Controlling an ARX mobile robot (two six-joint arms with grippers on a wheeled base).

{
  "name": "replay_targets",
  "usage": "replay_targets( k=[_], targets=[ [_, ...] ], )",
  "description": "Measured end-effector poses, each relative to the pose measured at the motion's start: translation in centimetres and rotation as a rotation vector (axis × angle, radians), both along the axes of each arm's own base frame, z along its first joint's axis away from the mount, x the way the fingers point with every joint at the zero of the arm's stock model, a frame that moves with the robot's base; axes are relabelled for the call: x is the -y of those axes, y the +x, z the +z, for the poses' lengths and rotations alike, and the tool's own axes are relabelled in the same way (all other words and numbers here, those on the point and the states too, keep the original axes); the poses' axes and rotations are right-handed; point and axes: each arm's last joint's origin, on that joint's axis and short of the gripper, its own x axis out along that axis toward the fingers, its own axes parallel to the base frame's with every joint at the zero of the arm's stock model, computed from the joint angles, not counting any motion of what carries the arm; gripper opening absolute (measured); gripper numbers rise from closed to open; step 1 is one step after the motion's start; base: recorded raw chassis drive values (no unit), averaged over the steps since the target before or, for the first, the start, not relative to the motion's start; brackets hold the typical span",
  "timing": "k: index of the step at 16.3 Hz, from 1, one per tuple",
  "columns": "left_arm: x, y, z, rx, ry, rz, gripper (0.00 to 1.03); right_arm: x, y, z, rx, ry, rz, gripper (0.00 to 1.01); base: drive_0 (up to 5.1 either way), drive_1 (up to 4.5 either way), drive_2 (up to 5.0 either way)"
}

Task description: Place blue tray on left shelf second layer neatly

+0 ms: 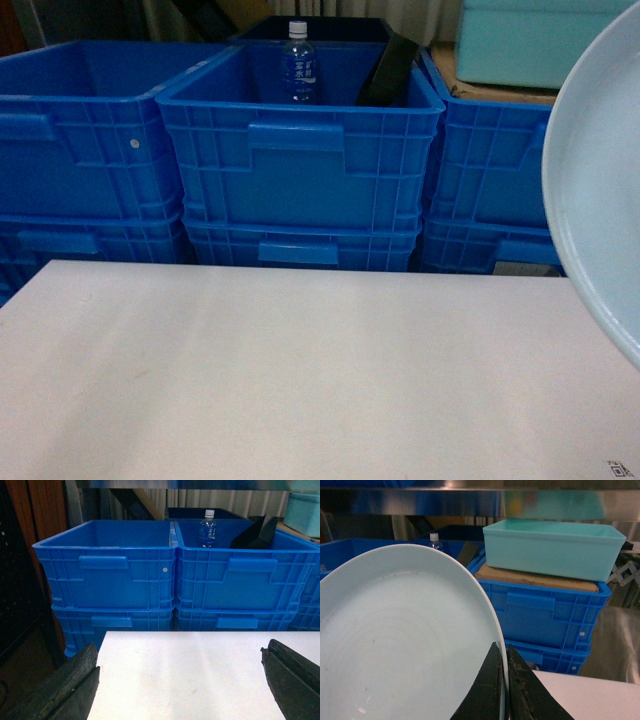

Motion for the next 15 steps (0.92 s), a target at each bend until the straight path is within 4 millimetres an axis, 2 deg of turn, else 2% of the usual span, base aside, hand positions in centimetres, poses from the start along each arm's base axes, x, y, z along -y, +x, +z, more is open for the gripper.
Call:
replay_targets(
  k=[2, 5, 8, 10, 13, 15],
  targets=[
    [0.0, 0.0, 0.0, 0.0, 0.0, 0.0, 0.98, -0.3, -1.7, 0.2, 0.039, 0.014, 0.009, 0.02, 0.0, 0.0, 0.0],
    [0.0, 0.0, 0.0, 0.0, 0.0, 0.0, 0.98, -0.9, -3.5, -3.2, -0.073, 0.026, 0.03, 0.02, 0.0, 0.0, 0.0],
    [0.0, 0.0, 0.0, 0.0, 0.0, 0.0, 0.98, -1.4, -4.7, -2.9, -0.007, 0.025, 0.042, 0.02, 0.0, 0.0, 0.0],
    [0.0, 0.0, 0.0, 0.0, 0.0, 0.0, 0.98, -1.3, -4.6, -3.4, -0.013, 0.027, -0.002, 0.02, 0.0, 0.0, 0.0],
    [0.0, 0.0, 0.0, 0.0, 0.0, 0.0, 0.98, -1.6, -4.9, -2.7, 0.077, -0.003, -0.011, 0.02, 0.0, 0.0, 0.0],
    [0.0, 0.0, 0.0, 0.0, 0.0, 0.0, 0.98, -1.6, -4.9, -2.8, 0.067, -0.012, -0.014, 0.02, 0.0, 0.0, 0.0]
  ],
)
